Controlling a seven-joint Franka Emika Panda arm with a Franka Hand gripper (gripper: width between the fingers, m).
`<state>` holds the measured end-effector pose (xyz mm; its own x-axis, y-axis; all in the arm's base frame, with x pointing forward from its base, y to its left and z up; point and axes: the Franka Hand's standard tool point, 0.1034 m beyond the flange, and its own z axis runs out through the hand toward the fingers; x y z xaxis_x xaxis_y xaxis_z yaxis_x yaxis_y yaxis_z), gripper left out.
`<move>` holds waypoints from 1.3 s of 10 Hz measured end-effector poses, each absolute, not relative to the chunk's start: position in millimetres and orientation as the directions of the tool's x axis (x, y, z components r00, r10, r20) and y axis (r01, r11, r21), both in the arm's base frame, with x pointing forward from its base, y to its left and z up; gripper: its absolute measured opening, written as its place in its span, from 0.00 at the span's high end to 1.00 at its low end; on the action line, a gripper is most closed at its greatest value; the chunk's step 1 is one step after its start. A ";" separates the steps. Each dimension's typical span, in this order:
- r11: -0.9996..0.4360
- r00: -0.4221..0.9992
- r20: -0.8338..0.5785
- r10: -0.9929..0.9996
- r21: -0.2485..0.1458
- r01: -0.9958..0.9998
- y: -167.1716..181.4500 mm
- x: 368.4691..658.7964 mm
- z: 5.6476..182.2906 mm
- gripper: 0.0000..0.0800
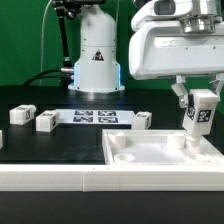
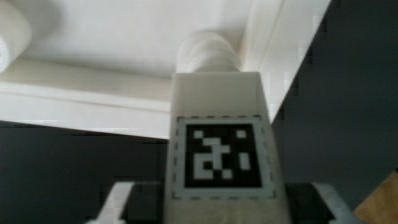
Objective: Assemble one leg
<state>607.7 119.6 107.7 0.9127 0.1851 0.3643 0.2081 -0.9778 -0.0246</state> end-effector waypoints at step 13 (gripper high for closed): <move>-0.974 0.870 0.453 0.196 -0.010 0.225 123.2 625.3 95.7 0.64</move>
Offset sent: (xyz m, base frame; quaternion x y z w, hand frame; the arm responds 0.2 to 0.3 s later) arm -0.0172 0.0013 -0.0100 -0.0207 0.0061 0.0182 0.9996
